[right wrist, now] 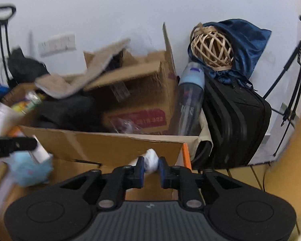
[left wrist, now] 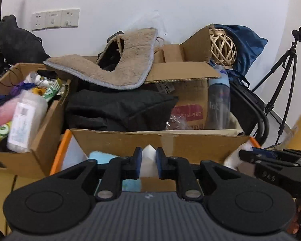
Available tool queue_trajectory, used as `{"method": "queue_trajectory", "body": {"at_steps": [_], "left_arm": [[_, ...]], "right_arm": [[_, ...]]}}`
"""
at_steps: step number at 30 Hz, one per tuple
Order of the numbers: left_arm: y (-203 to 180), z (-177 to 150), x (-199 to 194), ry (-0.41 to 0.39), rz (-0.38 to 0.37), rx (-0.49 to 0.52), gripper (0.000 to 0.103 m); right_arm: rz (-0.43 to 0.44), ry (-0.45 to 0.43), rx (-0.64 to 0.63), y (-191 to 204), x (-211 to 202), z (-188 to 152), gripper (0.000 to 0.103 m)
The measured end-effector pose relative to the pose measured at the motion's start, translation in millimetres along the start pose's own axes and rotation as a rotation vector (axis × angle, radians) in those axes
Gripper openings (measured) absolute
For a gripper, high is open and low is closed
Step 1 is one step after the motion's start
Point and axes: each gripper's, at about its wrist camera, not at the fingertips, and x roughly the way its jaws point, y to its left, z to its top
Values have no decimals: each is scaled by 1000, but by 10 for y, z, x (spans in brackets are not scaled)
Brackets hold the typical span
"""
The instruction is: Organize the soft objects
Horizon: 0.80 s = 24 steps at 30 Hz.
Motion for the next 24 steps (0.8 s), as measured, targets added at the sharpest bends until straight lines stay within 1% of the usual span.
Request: {"method": "queue_trajectory", "body": {"at_steps": [1, 2, 3, 4, 5, 7, 9, 10, 13, 15, 17, 19, 21, 24], "left_arm": [[26, -38, 62, 11, 4, -7, 32], [36, -80, 112, 33, 17, -13, 40], [41, -102, 144, 71, 12, -19, 41], [57, -103, 152, 88, -14, -30, 45], [59, -99, 134, 77, -26, -33, 51], [14, -123, 67, 36, -14, -5, 55], [-25, -126, 14, 36, -13, 6, 62], [-44, -111, -34, 28, -4, 1, 63], [-106, -36, -356, -5, -8, 22, 63], [-142, 41, -659, -33, -3, 40, 65], [-171, 106, -1044, -75, 12, 61, 69], [-199, 148, -1412, -109, 20, 77, 72], [-210, 113, -1835, -137, 18, 81, 76], [-286, -48, -2397, -165, 34, 102, 76]], "right_arm": [[-9, 25, -26, 25, 112, 5, 34], [-10, 63, -33, 34, 183, 21, 40], [-5, 73, -25, 26, 210, 37, 46], [-1, 58, -23, 22, 197, 39, 57], [8, 41, -21, 7, 183, 43, 61], [38, 38, -15, -29, 191, 44, 62], [48, 26, 5, -64, 164, 55, 63], [54, 13, 9, -72, 122, 57, 63], [80, 24, 47, -120, -88, 106, 63], [104, 8, 53, -174, -347, 161, 63], [98, -19, 34, -218, -666, 228, 65], [94, -38, 17, -270, -1015, 277, 77], [104, -63, -7, -279, -1402, 271, 78], [118, -87, -38, -277, -1906, 206, 78]]}}
